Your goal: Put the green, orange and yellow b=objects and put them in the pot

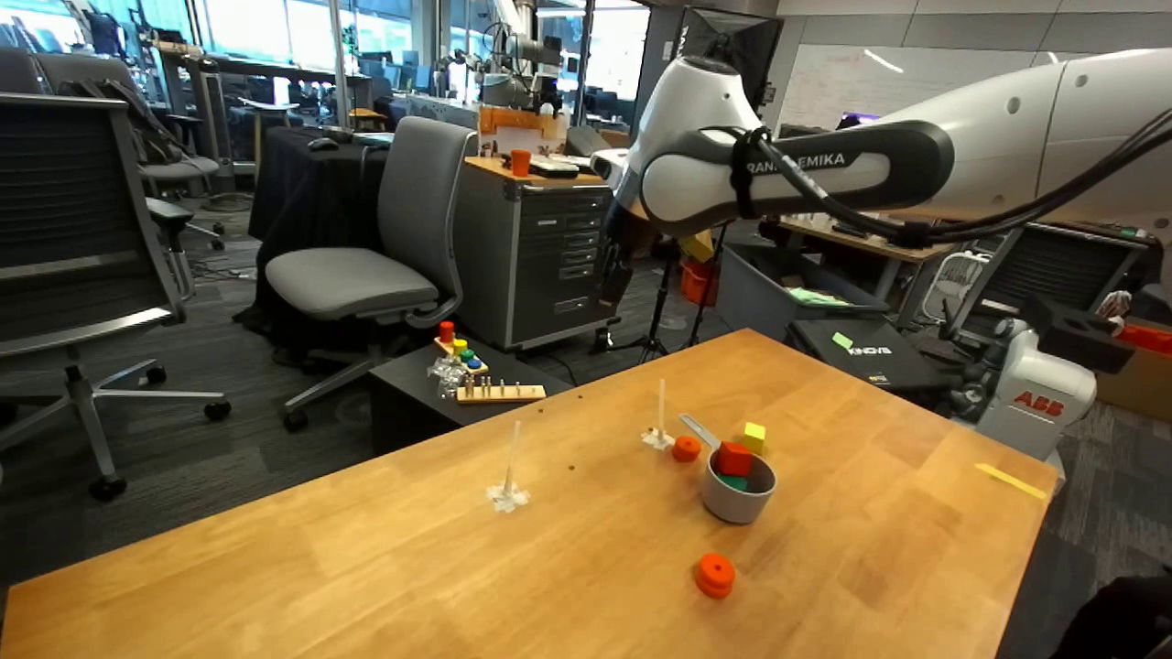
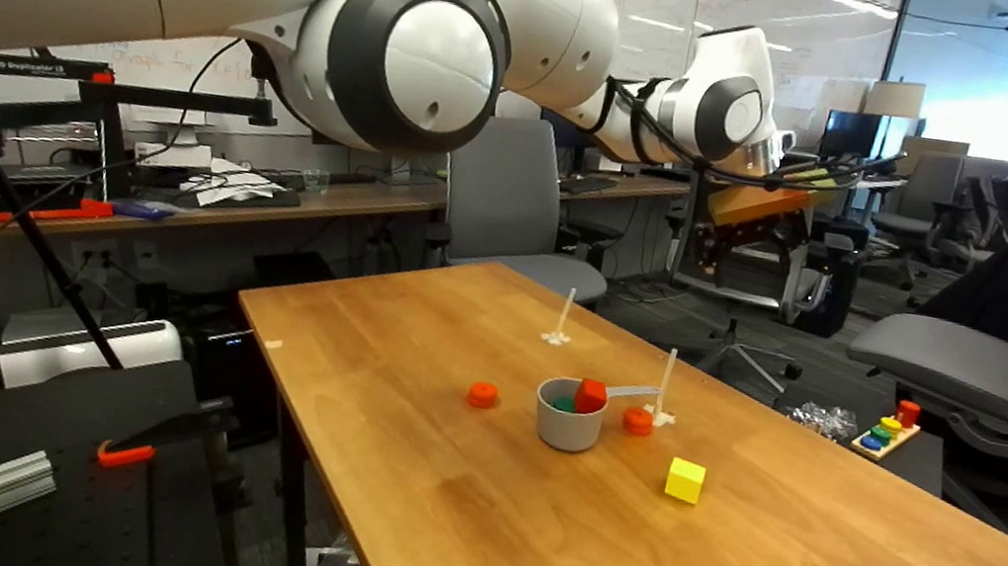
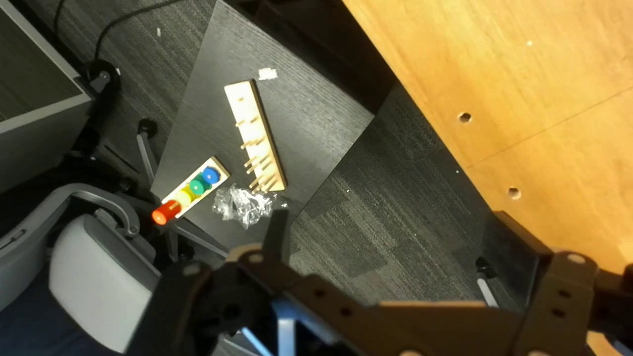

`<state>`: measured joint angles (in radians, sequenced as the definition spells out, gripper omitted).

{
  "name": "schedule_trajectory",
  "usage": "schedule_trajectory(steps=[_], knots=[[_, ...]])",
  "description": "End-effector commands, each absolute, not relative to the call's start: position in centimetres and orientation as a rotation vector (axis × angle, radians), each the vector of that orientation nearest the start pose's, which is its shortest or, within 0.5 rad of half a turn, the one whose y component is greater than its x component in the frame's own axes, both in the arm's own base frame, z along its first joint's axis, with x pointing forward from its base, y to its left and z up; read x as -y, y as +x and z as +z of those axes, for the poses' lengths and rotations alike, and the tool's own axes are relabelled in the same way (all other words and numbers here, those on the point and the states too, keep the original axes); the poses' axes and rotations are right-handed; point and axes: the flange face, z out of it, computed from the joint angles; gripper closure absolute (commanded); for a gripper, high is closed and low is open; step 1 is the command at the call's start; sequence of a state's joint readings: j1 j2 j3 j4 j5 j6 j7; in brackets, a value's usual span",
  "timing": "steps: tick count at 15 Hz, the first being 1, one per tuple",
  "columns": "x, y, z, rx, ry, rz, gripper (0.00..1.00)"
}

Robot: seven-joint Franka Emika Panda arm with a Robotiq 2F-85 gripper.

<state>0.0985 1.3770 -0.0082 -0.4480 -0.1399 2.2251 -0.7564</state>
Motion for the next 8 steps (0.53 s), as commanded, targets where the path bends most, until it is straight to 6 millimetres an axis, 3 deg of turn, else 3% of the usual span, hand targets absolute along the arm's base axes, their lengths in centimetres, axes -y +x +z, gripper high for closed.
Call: schedule_trajectory(steps=[1, 7, 8], knots=[[-7.9, 83.5, 21.2, 1.423, -3.011, -0.558, 0.0], [-7.9, 83.2, 17.8, 1.402, -3.054, -0.556, 0.0], [-7.7, 83.0, 18.2, 1.393, -3.03, -0.489, 0.0]])
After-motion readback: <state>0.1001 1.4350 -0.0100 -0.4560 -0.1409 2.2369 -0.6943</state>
